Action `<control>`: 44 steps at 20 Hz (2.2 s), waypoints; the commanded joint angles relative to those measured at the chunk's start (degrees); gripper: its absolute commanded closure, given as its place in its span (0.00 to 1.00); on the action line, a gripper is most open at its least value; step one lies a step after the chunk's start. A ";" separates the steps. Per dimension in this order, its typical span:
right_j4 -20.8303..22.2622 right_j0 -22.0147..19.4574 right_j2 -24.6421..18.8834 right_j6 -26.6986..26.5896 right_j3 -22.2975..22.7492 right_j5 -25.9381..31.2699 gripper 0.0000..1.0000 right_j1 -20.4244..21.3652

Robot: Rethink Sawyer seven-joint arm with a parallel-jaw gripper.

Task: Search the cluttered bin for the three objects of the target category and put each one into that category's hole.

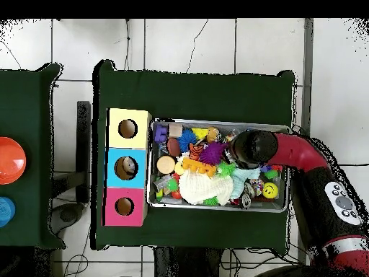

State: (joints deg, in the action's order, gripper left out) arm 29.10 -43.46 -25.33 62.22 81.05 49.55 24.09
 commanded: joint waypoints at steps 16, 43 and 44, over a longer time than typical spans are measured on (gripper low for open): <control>6.21 5.72 1.39 -3.09 -2.83 -4.53 0.00 3.80; 4.55 10.92 14.08 18.51 -2.85 -19.05 0.00 10.52; 4.30 11.28 14.81 18.80 -2.82 -18.87 0.00 10.39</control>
State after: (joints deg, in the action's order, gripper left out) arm 34.65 -33.42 -16.30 63.73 78.23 32.31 34.25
